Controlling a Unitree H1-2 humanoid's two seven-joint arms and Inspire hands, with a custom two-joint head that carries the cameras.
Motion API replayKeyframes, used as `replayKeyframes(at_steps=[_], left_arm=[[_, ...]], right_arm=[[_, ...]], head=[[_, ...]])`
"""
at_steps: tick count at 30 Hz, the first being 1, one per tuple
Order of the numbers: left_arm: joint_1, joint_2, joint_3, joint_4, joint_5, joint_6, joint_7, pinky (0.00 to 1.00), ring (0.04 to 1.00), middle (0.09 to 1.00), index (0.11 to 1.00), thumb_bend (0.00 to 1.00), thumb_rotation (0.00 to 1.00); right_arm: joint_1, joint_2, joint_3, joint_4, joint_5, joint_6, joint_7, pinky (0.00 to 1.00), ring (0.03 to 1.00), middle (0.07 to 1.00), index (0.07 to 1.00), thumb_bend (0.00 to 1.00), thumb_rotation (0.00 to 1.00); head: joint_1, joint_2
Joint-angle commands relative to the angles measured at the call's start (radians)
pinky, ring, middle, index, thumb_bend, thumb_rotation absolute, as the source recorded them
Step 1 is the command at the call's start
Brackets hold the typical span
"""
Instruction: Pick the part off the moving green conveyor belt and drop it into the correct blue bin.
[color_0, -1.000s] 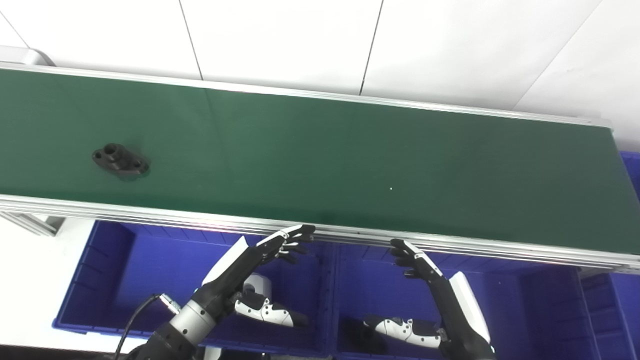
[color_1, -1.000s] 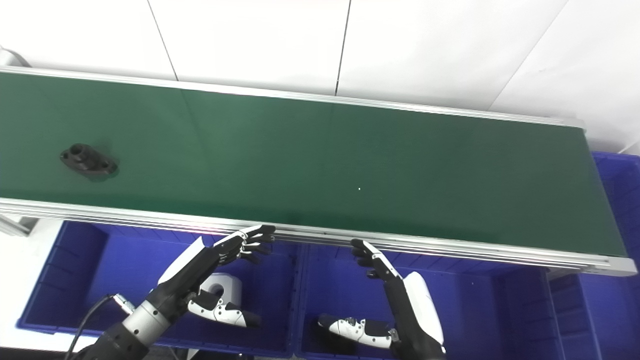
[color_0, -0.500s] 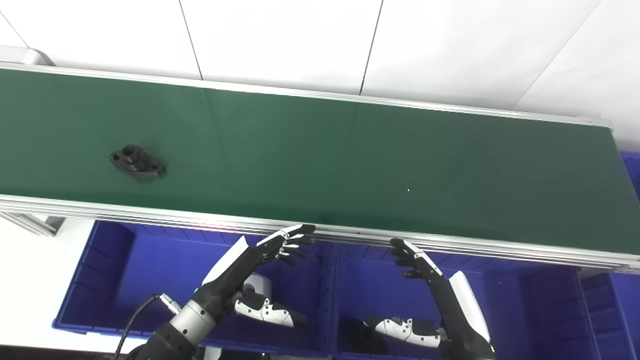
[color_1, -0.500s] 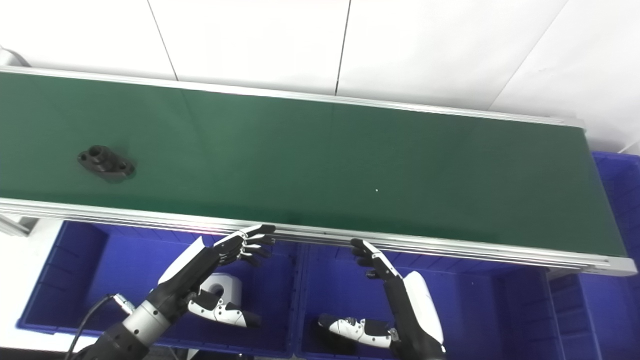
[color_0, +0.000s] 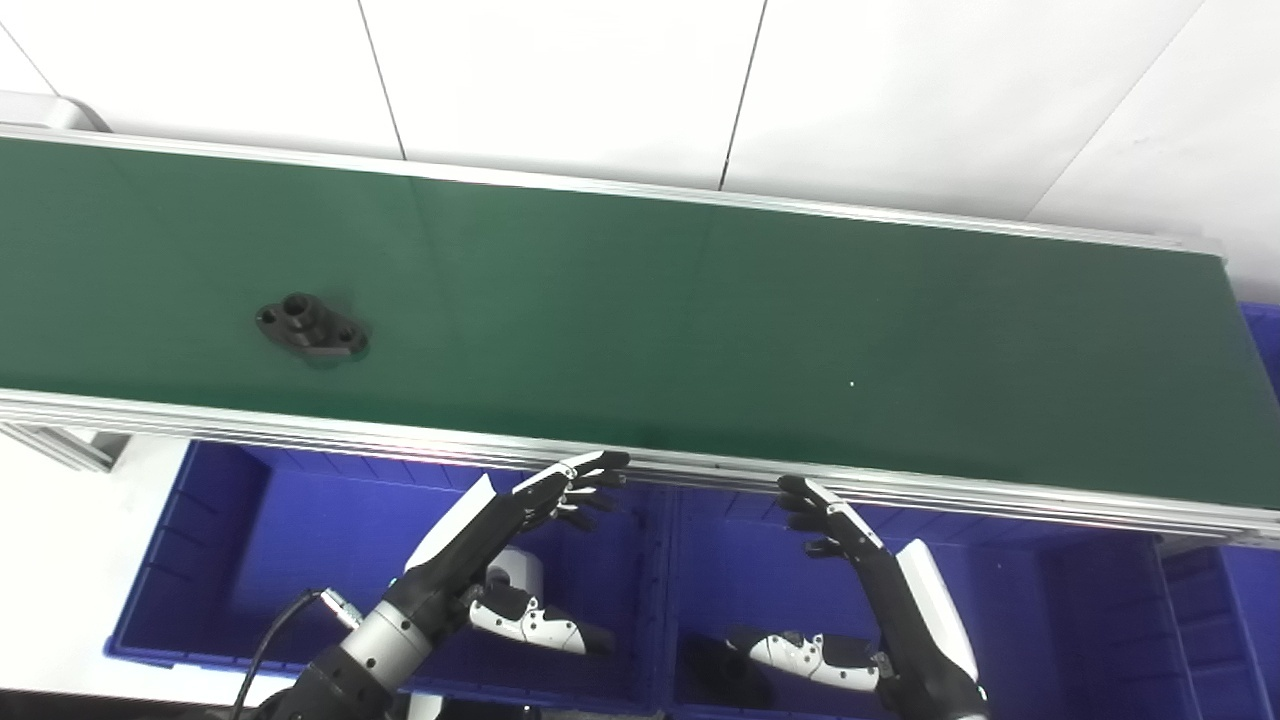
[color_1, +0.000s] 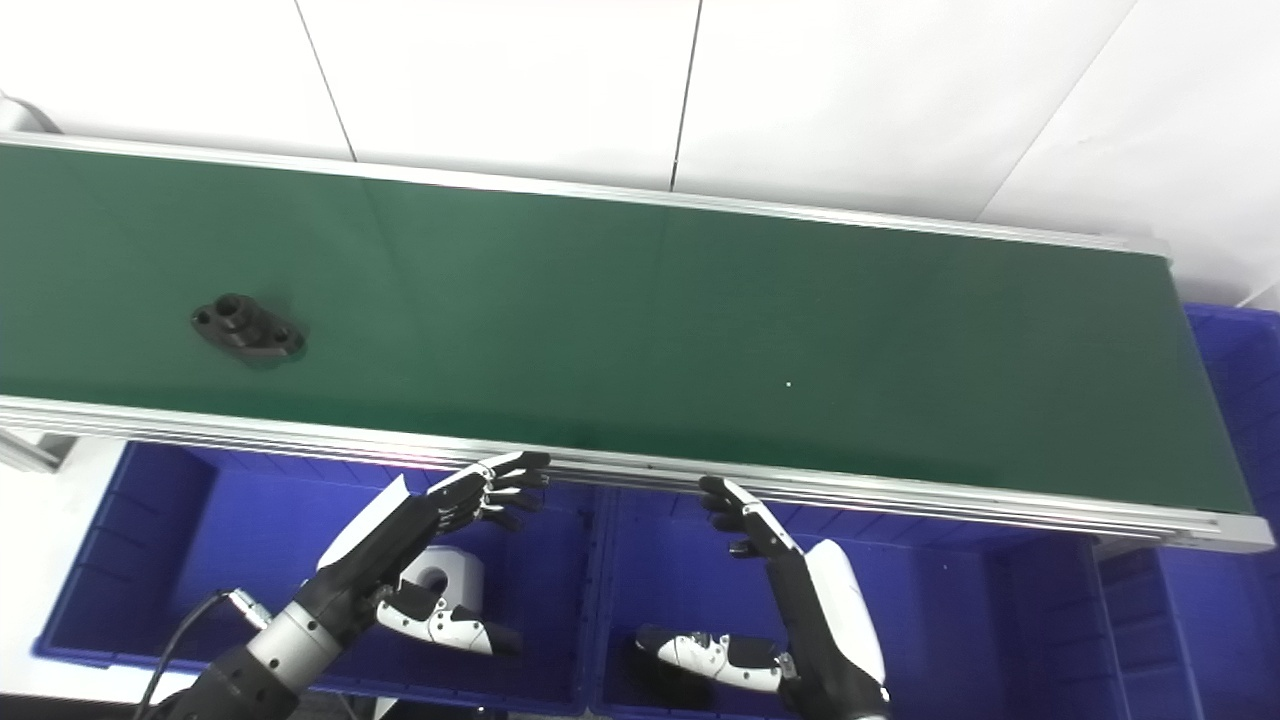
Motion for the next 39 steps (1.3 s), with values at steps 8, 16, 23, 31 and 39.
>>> replayKeyframes(at_steps=[8, 16, 23, 31, 39], left_arm=[[-0.002, -0.014, -0.019, 0.012, 0.014, -0.053, 0.017, 0.75, 0.814, 0.857, 0.864, 0.74, 0.21], [-0.001, -0.037, -0.038, 0.075, 0.048, -0.123, 0.047, 0.77, 0.828, 0.858, 0.859, 0.75, 0.2], [0.005, -0.038, -0.041, 0.08, 0.06, -0.122, 0.048, 0.78, 0.836, 0.869, 0.867, 0.75, 0.19], [0.003, -0.034, -0.038, 0.1, 0.054, -0.147, 0.048, 0.79, 0.841, 0.869, 0.87, 0.75, 0.19], [-0.003, -0.036, -0.035, 0.128, 0.065, -0.181, 0.057, 0.77, 0.828, 0.859, 0.863, 0.76, 0.23]], right_arm=[[0.016, -0.023, -0.016, 0.021, 0.022, -0.077, -0.035, 0.71, 0.789, 0.822, 0.858, 0.79, 0.17], [0.022, -0.042, -0.022, 0.045, 0.02, -0.082, -0.056, 0.68, 0.778, 0.818, 0.858, 0.79, 0.18], [0.026, -0.038, -0.02, 0.042, 0.026, -0.06, -0.051, 0.65, 0.765, 0.808, 0.855, 0.8, 0.19], [0.024, -0.035, -0.015, 0.05, 0.014, -0.068, -0.058, 0.66, 0.771, 0.812, 0.844, 0.82, 0.19], [0.022, -0.033, -0.012, 0.07, 0.028, -0.088, -0.07, 0.68, 0.771, 0.809, 0.838, 0.83, 0.17]], head=[[0.189, -0.089], [0.244, -0.154], [0.236, -0.17], [0.209, -0.181], [0.194, -0.204]])
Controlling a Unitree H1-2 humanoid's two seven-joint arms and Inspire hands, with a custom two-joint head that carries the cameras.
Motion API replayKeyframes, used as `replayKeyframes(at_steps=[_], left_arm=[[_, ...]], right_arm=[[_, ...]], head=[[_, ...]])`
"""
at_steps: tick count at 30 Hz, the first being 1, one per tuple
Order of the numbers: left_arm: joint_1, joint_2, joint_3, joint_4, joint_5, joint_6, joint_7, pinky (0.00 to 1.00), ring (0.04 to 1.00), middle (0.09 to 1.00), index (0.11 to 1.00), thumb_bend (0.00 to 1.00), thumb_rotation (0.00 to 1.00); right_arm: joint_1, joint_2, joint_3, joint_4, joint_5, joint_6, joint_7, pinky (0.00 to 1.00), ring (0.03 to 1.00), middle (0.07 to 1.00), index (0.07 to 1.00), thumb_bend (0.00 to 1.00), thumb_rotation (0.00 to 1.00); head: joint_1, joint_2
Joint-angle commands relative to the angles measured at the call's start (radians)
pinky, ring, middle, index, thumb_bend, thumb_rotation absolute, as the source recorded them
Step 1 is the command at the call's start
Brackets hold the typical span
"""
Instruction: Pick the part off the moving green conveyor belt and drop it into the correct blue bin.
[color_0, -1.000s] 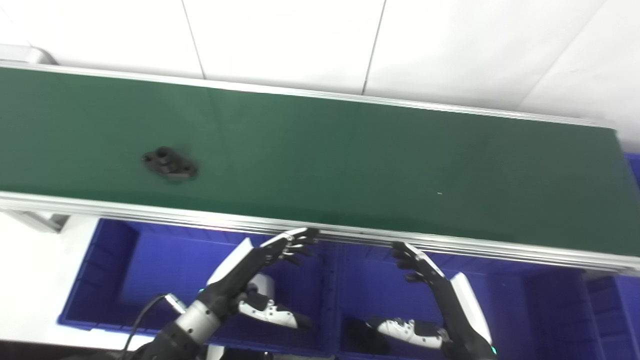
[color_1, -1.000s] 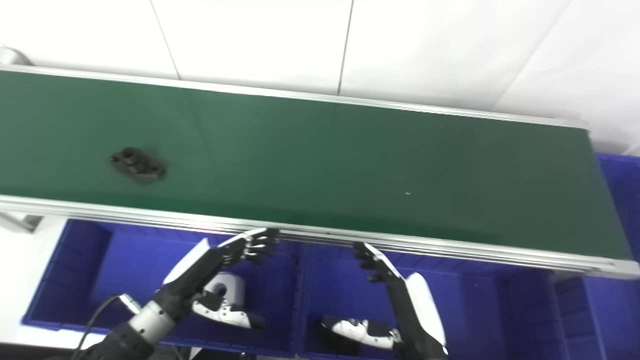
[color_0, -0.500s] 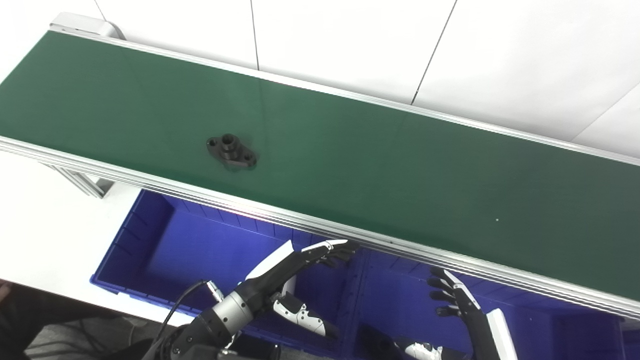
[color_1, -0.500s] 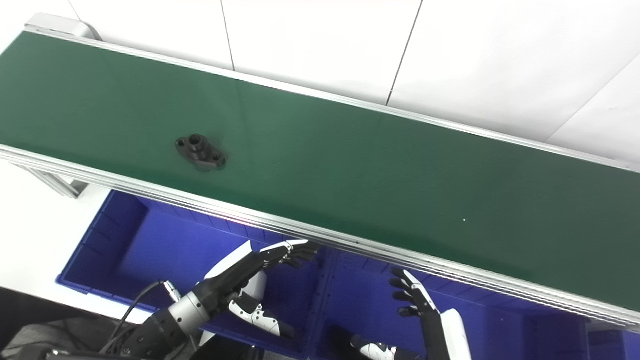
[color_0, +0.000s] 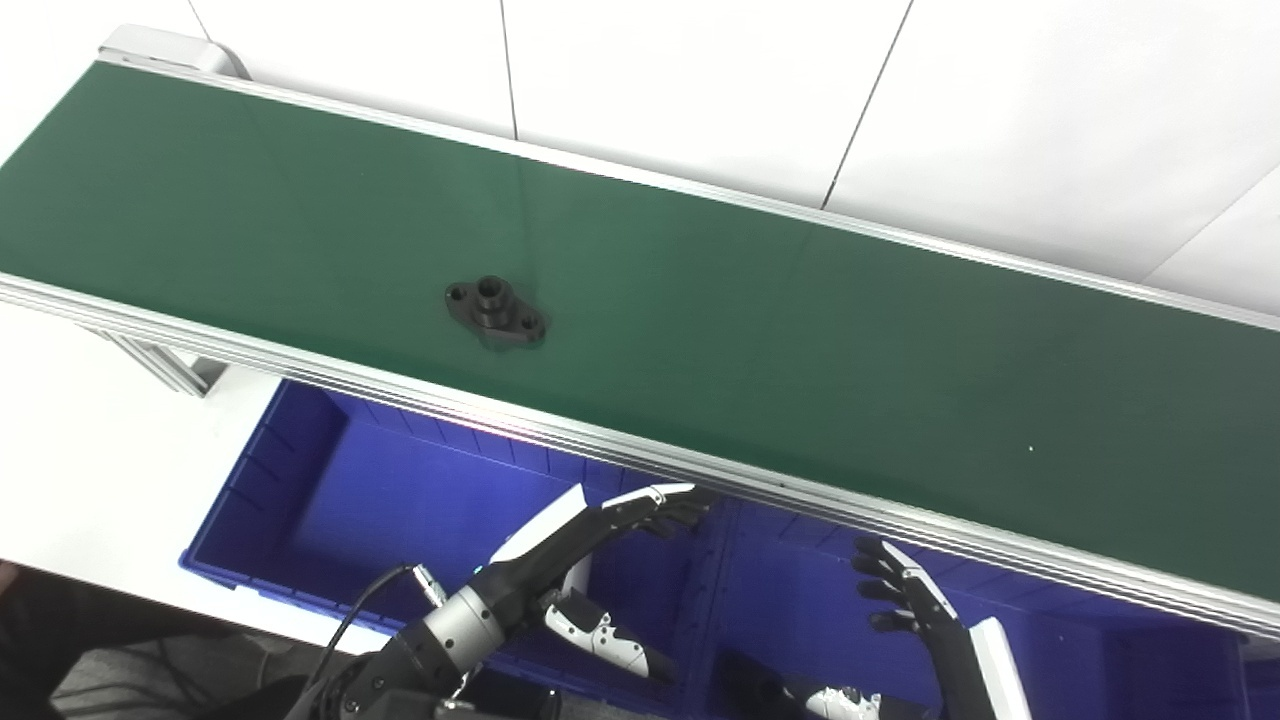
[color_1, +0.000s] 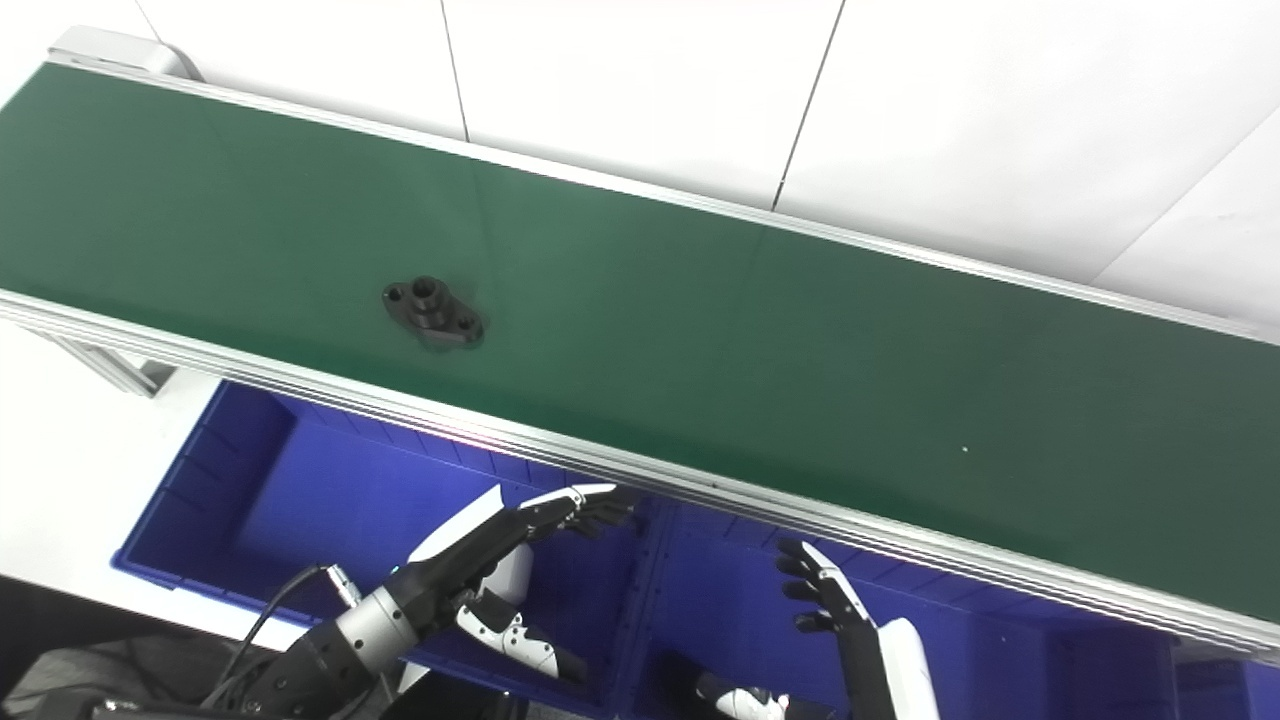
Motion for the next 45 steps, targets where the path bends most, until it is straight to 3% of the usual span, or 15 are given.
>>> replayKeyframes(at_steps=[1, 8, 21, 30, 33, 45], left_arm=[[-0.006, 0.003, -0.001, -0.014, 0.0, -0.046, 0.016, 0.77, 0.829, 0.86, 0.863, 0.76, 0.22], [-0.008, 0.004, -0.002, 0.003, -0.003, -0.062, 0.018, 0.77, 0.83, 0.862, 0.864, 0.76, 0.2], [-0.009, 0.01, 0.001, 0.004, -0.024, -0.056, 0.008, 0.77, 0.834, 0.869, 0.863, 0.77, 0.21], [-0.015, 0.024, 0.005, 0.006, -0.046, -0.053, -0.001, 0.78, 0.846, 0.875, 0.872, 0.76, 0.23], [-0.019, 0.031, 0.008, -0.001, -0.06, -0.041, -0.007, 0.78, 0.846, 0.879, 0.878, 0.75, 0.23], [-0.038, 0.045, 0.02, -0.008, -0.074, -0.016, -0.01, 0.77, 0.838, 0.893, 0.906, 0.7, 0.23]], right_arm=[[0.009, 0.0, 0.002, -0.012, 0.008, -0.058, -0.017, 0.66, 0.766, 0.808, 0.839, 0.83, 0.18], [0.006, 0.0, 0.005, 0.007, 0.003, -0.074, -0.03, 0.66, 0.763, 0.804, 0.836, 0.84, 0.18], [0.006, 0.007, 0.012, 0.015, -0.002, -0.101, -0.056, 0.67, 0.763, 0.804, 0.828, 0.85, 0.11], [0.002, 0.039, -0.005, 0.018, -0.007, -0.225, -0.152, 0.64, 0.734, 0.778, 0.799, 0.85, 0.11], [-0.003, 0.054, -0.018, -0.018, -0.011, -0.241, -0.167, 0.64, 0.723, 0.762, 0.789, 0.84, 0.16], [-0.119, 0.101, -0.06, -0.197, -0.034, -0.108, -0.081, 0.69, 0.748, 0.777, 0.803, 0.81, 0.22]], head=[[0.001, -0.001], [-0.032, -0.033], [-0.078, -0.035], [-0.197, -0.005], [-0.223, 0.004], [-0.349, 0.052]])
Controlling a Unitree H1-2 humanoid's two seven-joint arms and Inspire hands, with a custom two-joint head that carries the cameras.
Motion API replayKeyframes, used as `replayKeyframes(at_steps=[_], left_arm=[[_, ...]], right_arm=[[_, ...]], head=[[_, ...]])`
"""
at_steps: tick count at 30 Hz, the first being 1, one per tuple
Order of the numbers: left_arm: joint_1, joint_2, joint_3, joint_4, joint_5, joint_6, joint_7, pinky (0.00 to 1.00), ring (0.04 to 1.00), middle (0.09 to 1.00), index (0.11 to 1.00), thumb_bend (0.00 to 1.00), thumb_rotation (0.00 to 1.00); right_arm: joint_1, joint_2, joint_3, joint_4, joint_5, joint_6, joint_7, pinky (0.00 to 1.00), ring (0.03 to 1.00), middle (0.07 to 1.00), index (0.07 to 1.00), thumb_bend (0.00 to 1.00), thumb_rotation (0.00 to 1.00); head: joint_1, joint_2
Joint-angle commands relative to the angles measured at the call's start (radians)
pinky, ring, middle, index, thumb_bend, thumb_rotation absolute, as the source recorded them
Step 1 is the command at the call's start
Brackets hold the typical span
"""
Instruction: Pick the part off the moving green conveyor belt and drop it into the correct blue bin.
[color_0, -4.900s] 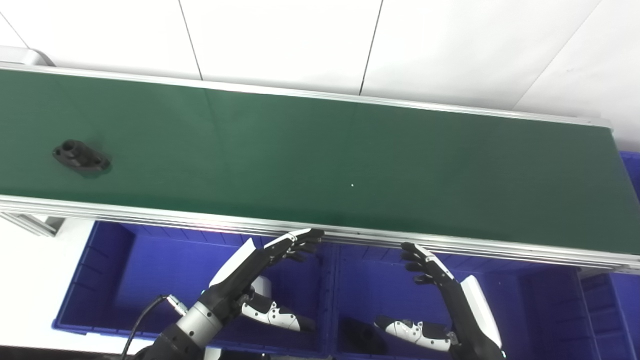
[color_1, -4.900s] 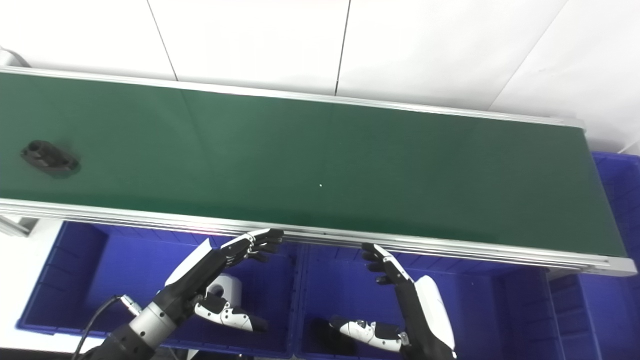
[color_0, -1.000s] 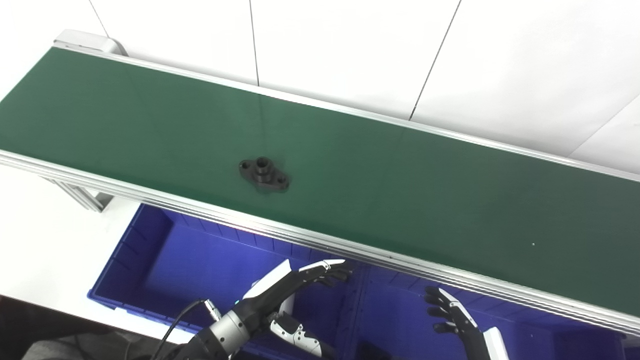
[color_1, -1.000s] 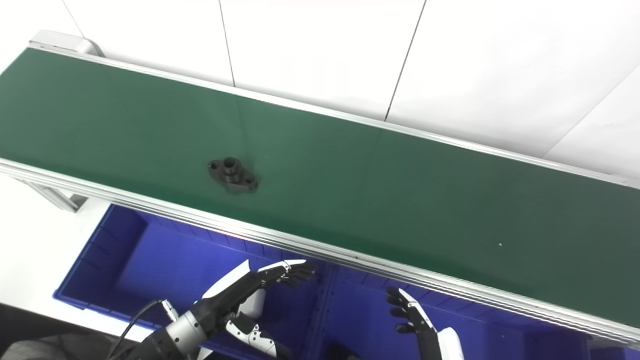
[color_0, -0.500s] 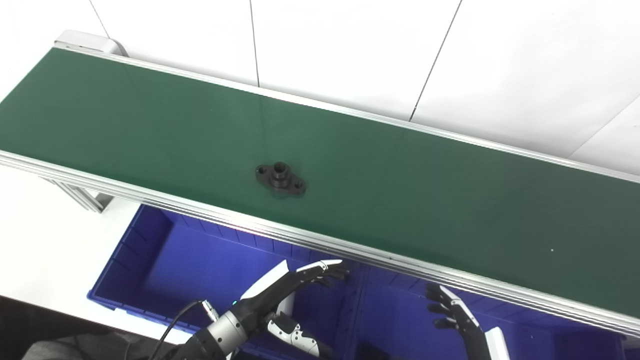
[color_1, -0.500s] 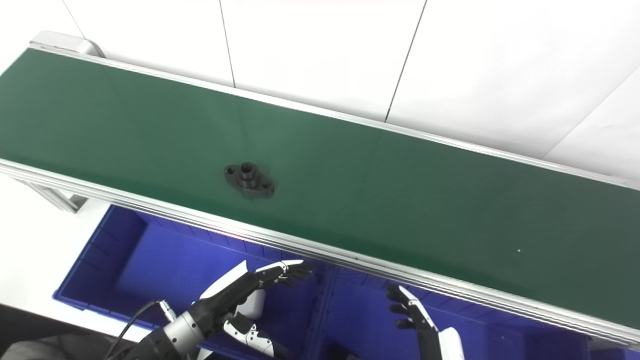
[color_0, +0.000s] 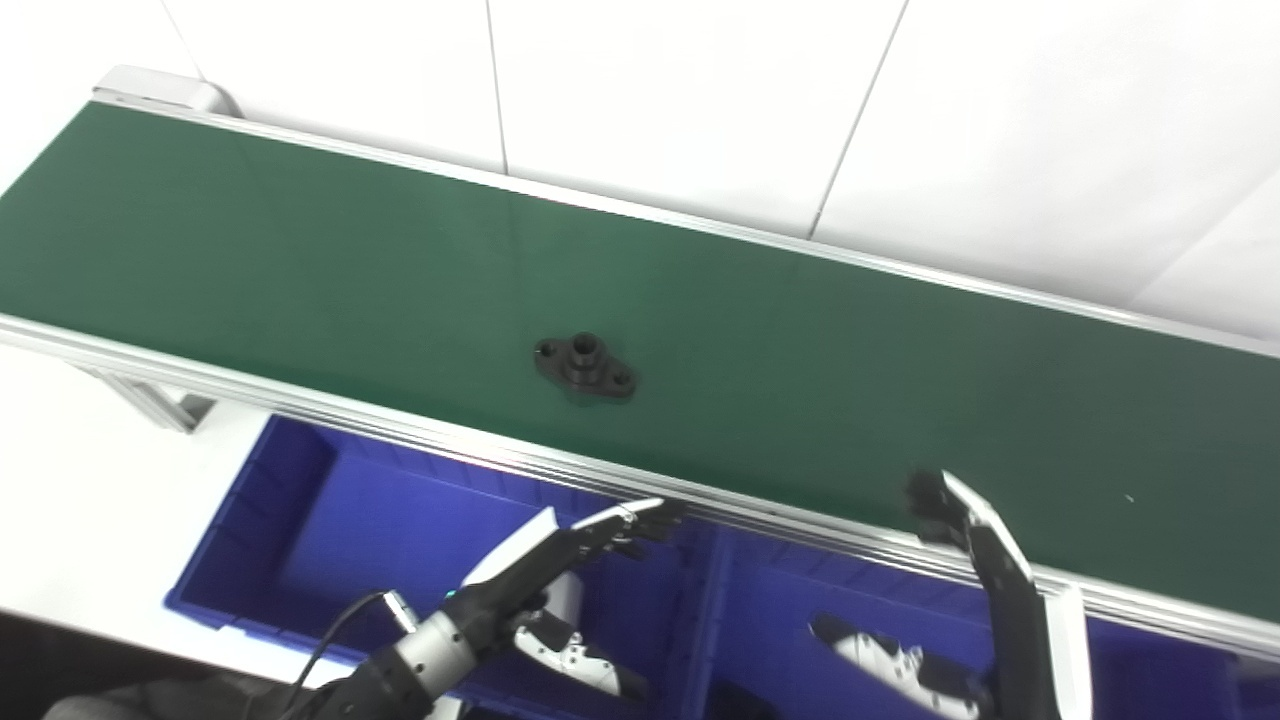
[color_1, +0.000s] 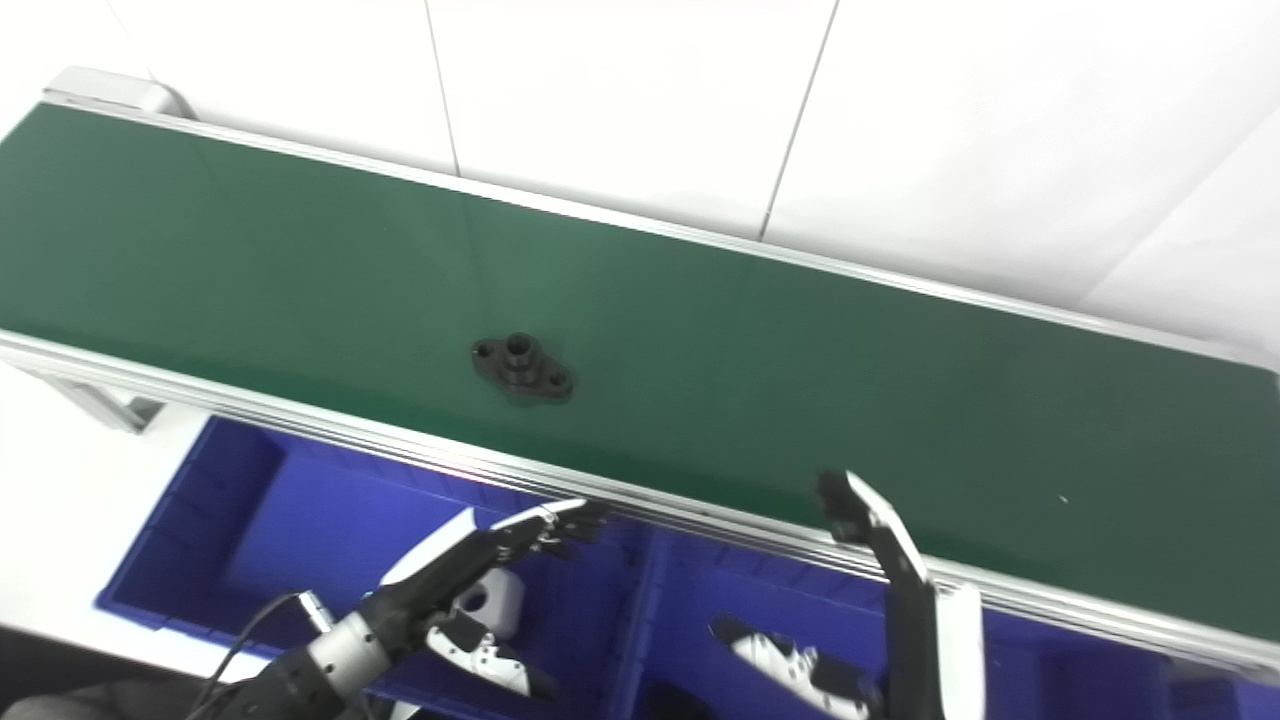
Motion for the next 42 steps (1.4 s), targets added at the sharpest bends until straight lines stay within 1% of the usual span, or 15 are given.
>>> replayKeyframes(at_steps=[1, 2, 3, 6, 9, 12, 17, 19, 20, 24, 28, 31, 34, 38, 42], left_arm=[[-0.01, 0.01, 0.008, -0.032, -0.007, -0.011, 0.001, 0.75, 0.832, 0.893, 0.908, 0.7, 0.24], [-0.011, 0.011, 0.009, -0.031, -0.007, -0.014, 0.001, 0.75, 0.83, 0.892, 0.908, 0.69, 0.24], [-0.013, 0.014, 0.011, -0.03, -0.015, -0.018, -0.001, 0.75, 0.831, 0.894, 0.909, 0.69, 0.25], [-0.02, 0.022, 0.018, -0.027, -0.03, -0.027, -0.007, 0.76, 0.844, 0.904, 0.914, 0.67, 0.24], [-0.026, 0.033, 0.022, -0.022, -0.039, -0.039, -0.011, 0.77, 0.844, 0.902, 0.914, 0.65, 0.23], [-0.031, 0.046, 0.027, -0.026, -0.051, -0.037, -0.019, 0.77, 0.844, 0.899, 0.913, 0.65, 0.25], [-0.037, 0.063, 0.035, -0.022, -0.068, -0.049, -0.036, 0.77, 0.841, 0.894, 0.91, 0.65, 0.24], [-0.039, 0.068, 0.037, -0.021, -0.075, -0.048, -0.043, 0.75, 0.83, 0.889, 0.907, 0.66, 0.23], [-0.04, 0.07, 0.038, -0.022, -0.077, -0.047, -0.045, 0.75, 0.829, 0.887, 0.904, 0.66, 0.23], [-0.044, 0.076, 0.042, -0.02, -0.093, -0.049, -0.056, 0.75, 0.83, 0.886, 0.902, 0.67, 0.22], [-0.047, 0.082, 0.048, -0.015, -0.102, -0.056, -0.066, 0.73, 0.818, 0.88, 0.897, 0.67, 0.2], [-0.047, 0.085, 0.052, -0.012, -0.114, -0.058, -0.074, 0.74, 0.821, 0.882, 0.895, 0.67, 0.19], [-0.047, 0.089, 0.054, -0.011, -0.118, -0.06, -0.08, 0.74, 0.824, 0.883, 0.895, 0.67, 0.18], [-0.047, 0.094, 0.055, -0.01, -0.119, -0.069, -0.085, 0.76, 0.827, 0.878, 0.891, 0.67, 0.18], [-0.048, 0.097, 0.057, -0.002, -0.122, -0.084, -0.088, 0.76, 0.825, 0.871, 0.888, 0.67, 0.18]], right_arm=[[-0.033, 0.016, -0.012, -0.053, -0.013, 0.048, 0.03, 0.69, 0.746, 0.778, 0.809, 0.8, 0.22], [-0.045, 0.02, -0.015, -0.062, -0.015, 0.064, 0.042, 0.68, 0.746, 0.779, 0.811, 0.8, 0.22], [-0.067, 0.023, -0.018, -0.071, -0.03, 0.09, 0.06, 0.68, 0.744, 0.778, 0.811, 0.79, 0.23], [-0.133, 0.031, -0.024, -0.089, -0.072, 0.168, 0.112, 0.68, 0.748, 0.782, 0.819, 0.78, 0.28], [-0.193, 0.031, -0.026, -0.093, -0.096, 0.225, 0.159, 0.7, 0.759, 0.783, 0.825, 0.78, 0.27], [-0.264, 0.03, -0.027, -0.078, -0.106, 0.273, 0.198, 0.68, 0.746, 0.777, 0.82, 0.78, 0.27], [-0.346, 0.028, -0.025, -0.04, -0.118, 0.298, 0.217, 0.66, 0.731, 0.763, 0.801, 0.79, 0.25], [-0.372, 0.024, -0.02, -0.024, -0.13, 0.305, 0.224, 0.66, 0.729, 0.763, 0.803, 0.78, 0.26], [-0.383, 0.023, -0.018, -0.018, -0.138, 0.309, 0.229, 0.65, 0.723, 0.76, 0.803, 0.78, 0.28], [-0.425, 0.019, -0.011, 0.008, -0.163, 0.329, 0.25, 0.65, 0.72, 0.754, 0.798, 0.79, 0.29], [-0.467, 0.025, 0.0, 0.041, -0.186, 0.355, 0.263, 0.63, 0.712, 0.747, 0.789, 0.8, 0.24], [-0.494, 0.024, 0.008, 0.06, -0.203, 0.376, 0.278, 0.65, 0.727, 0.755, 0.791, 0.81, 0.24], [-0.524, 0.014, 0.018, 0.086, -0.224, 0.39, 0.294, 0.64, 0.72, 0.754, 0.794, 0.8, 0.26], [-0.56, -0.003, 0.035, 0.12, -0.259, 0.409, 0.315, 0.63, 0.709, 0.751, 0.791, 0.81, 0.26], [-0.591, -0.027, 0.057, 0.163, -0.289, 0.414, 0.331, 0.64, 0.709, 0.751, 0.785, 0.81, 0.27]], head=[[-0.008, 0.005], [-0.008, 0.005], [-0.031, 0.012], [-0.061, 0.02], [-0.084, 0.024], [-0.122, 0.034], [-0.15, 0.039], [-0.16, 0.04], [-0.16, 0.04], [-0.17, 0.04], [-0.18, 0.037], [-0.186, 0.037], [-0.194, 0.037], [-0.2, 0.036], [-0.202, 0.036]])
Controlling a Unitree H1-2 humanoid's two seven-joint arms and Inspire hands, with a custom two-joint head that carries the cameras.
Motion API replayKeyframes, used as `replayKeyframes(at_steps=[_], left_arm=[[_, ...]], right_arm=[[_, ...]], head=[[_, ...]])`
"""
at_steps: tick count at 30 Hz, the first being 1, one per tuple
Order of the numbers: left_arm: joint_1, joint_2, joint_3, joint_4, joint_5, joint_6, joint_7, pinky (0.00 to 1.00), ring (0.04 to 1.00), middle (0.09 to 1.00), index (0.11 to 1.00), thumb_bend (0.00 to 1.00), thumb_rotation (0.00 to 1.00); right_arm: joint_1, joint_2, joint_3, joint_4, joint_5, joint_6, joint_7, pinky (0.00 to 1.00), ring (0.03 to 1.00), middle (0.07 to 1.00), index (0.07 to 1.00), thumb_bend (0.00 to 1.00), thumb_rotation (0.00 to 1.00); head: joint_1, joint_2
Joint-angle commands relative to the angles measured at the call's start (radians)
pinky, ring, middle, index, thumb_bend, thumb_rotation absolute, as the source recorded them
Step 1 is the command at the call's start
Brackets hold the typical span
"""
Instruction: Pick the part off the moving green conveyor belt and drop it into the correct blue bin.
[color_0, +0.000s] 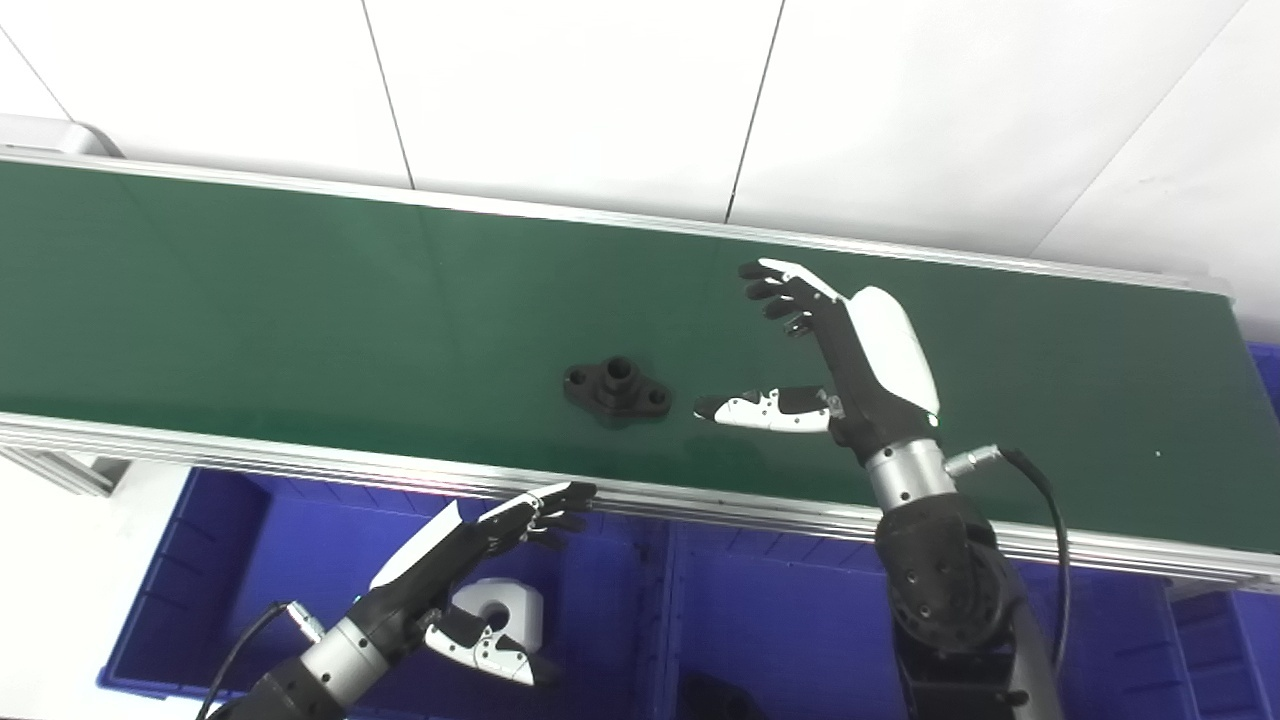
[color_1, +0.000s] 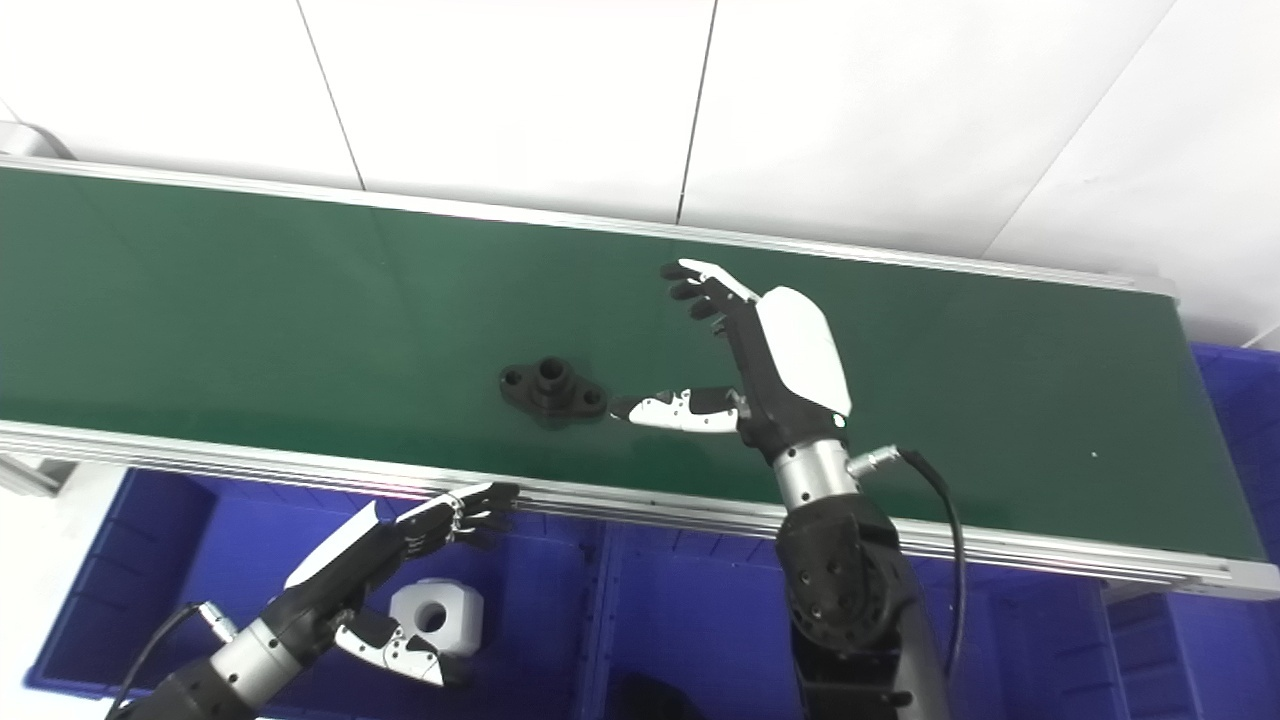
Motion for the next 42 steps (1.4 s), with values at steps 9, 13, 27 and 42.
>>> replayKeyframes(at_steps=[9, 13, 27, 42], left_arm=[[-0.006, 0.018, 0.005, -0.012, -0.017, -0.06, -0.005, 0.75, 0.818, 0.864, 0.883, 0.68, 0.19], [-0.003, 0.019, 0.004, -0.016, -0.017, -0.061, -0.004, 0.76, 0.823, 0.865, 0.88, 0.68, 0.19], [0.0, 0.025, 0.006, -0.018, -0.03, -0.061, -0.007, 0.77, 0.83, 0.868, 0.877, 0.69, 0.19], [0.003, 0.023, 0.009, -0.033, -0.017, -0.064, 0.001, 0.77, 0.832, 0.863, 0.871, 0.69, 0.19]], right_arm=[[-0.075, -0.019, 0.025, 0.065, -0.007, 0.05, 0.036, 0.64, 0.706, 0.745, 0.778, 0.82, 0.26], [-0.087, -0.032, 0.036, 0.093, -0.004, 0.044, 0.036, 0.63, 0.7, 0.74, 0.775, 0.82, 0.25], [-0.114, -0.071, 0.091, 0.177, -0.046, 0.048, 0.049, 0.64, 0.705, 0.744, 0.772, 0.82, 0.22], [-0.118, -0.139, 0.162, 0.271, -0.113, 0.017, 0.011, 0.65, 0.691, 0.715, 0.742, 0.73, 0.08]], head=[[0.004, 0.004], [0.005, 0.005], [0.003, 0.011], [0.002, 0.021]])
